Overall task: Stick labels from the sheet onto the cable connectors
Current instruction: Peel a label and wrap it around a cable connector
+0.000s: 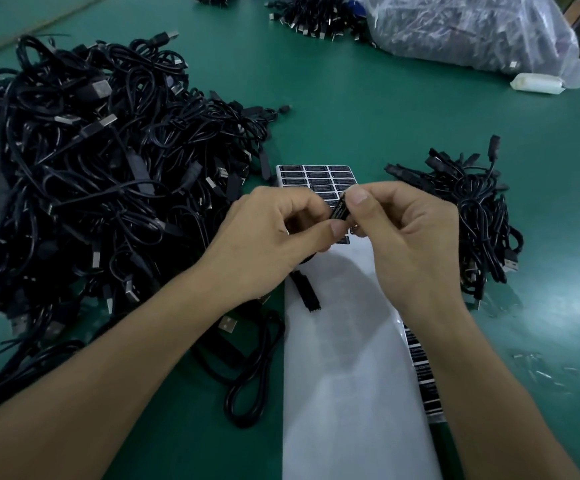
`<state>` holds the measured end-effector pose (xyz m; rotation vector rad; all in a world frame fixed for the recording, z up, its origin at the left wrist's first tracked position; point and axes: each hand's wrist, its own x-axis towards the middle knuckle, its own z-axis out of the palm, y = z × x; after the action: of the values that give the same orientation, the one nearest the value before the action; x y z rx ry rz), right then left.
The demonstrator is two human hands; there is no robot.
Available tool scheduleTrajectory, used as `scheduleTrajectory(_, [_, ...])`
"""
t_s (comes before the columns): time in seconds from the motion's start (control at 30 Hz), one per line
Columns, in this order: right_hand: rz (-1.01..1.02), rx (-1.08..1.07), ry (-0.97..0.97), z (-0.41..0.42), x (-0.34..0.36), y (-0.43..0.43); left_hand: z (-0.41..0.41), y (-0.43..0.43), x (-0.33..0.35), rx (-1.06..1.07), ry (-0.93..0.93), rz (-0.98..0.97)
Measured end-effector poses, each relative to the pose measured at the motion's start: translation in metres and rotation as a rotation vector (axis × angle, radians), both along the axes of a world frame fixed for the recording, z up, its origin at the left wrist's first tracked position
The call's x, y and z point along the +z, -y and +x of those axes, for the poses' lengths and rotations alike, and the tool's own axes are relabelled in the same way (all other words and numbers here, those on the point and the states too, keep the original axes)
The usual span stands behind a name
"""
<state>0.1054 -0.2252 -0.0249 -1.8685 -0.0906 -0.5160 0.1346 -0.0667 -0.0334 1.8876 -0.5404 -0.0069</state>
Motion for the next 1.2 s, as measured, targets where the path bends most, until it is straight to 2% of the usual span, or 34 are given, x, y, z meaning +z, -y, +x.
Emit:
scheduleTrajectory(0.1, [0.009, -0.034, 0.007, -0.002, 0.002, -0.002, 0.0, 0.001, -0.001, 0.029, 0.054, -0.036])
scheduleTrajectory(0.2, [0.035, 0.074, -0.092, -0.005, 0.003, -0.006, -0.001, -0.001, 0.005, 0.071, 0.119, -0.178])
scheduleTrajectory(0.33, [-0.332, 0.204, -0.106, -0.008, -0.003, -0.017, -0.001, -0.003, 0.013, 0.119, 0.224, -0.297])
scheduleTrajectory(0.47, [-0.416, 0.192, -0.018, -0.006, -0.009, -0.028, -0.003, -0.004, 0.021, 0.1, 0.232, -0.415])
scheduleTrajectory(0.63, [-0.289, 0.084, 0.092, -0.003, -0.011, -0.029, 0.0, -0.008, 0.03, 0.101, 0.171, -0.608])
scheduleTrajectory(0.87, [-0.022, 0.128, 0.201, -0.007, -0.003, -0.033, 0.004, -0.015, 0.034, 0.263, 0.043, -0.852])
scheduleTrajectory(0.93, [0.039, 0.088, 0.225, -0.008, 0.003, -0.031, 0.005, -0.016, 0.035, 0.292, 0.007, -0.858])
scheduleTrajectory(1.03, [0.008, -0.065, 0.24, -0.003, 0.017, -0.014, 0.007, -0.019, 0.033, 0.343, -0.083, -0.825])
scheduleTrajectory(1.2, [-0.12, -0.339, 0.05, 0.013, 0.034, 0.048, 0.011, -0.022, 0.029, 0.436, -0.077, -0.723])
